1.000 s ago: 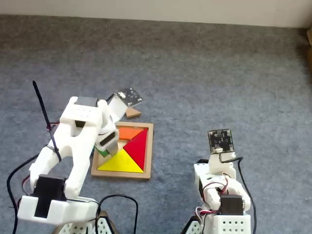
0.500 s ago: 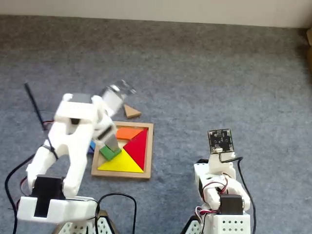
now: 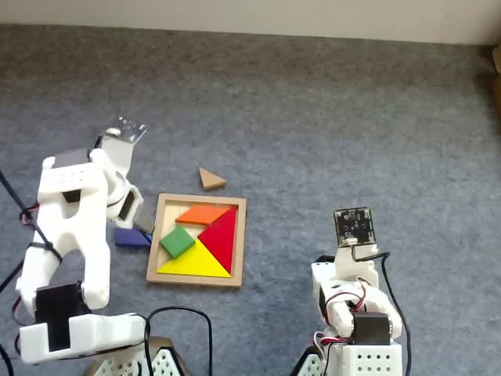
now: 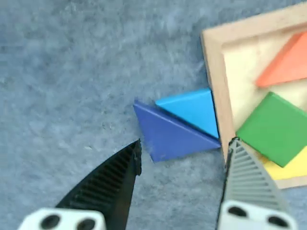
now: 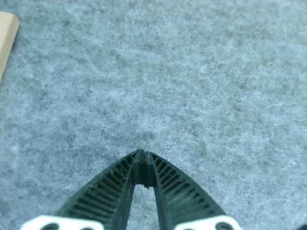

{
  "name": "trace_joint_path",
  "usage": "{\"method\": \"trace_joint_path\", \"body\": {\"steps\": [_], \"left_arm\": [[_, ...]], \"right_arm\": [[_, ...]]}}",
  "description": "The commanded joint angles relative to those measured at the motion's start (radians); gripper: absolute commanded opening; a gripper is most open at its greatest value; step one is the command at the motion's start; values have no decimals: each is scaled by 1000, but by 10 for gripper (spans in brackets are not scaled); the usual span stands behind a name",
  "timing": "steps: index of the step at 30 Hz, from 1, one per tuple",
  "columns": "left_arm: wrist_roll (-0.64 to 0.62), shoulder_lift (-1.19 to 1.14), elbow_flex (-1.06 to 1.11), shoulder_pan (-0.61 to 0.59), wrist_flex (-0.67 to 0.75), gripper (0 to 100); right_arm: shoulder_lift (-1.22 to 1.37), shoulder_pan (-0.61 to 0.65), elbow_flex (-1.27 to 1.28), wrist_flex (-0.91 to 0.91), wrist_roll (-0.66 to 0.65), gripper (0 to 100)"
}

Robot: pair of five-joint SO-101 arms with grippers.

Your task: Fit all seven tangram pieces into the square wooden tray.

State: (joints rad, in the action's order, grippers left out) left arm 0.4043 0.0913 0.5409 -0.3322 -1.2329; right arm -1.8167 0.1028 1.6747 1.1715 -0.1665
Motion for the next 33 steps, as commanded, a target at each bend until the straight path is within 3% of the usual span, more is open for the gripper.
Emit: {"method": "trace_joint_path", "body": {"steps": [1, 7, 16, 24, 33], "left_arm": [[-81, 41, 54, -28, 29, 284], [-172, 41, 139, -85, 187, 284], [-222, -65, 105, -94, 242, 284], [-218, -268, -127, -200, 121, 284], [-222, -176, -292, -186, -71, 284]], "right_arm": [[-10, -13, 94, -15, 11, 5], [-10, -15, 94, -15, 11, 5], [-10, -15, 94, -15, 11, 5], [-10, -15, 94, -15, 11, 5], [-10, -15, 94, -15, 11, 5]]}}
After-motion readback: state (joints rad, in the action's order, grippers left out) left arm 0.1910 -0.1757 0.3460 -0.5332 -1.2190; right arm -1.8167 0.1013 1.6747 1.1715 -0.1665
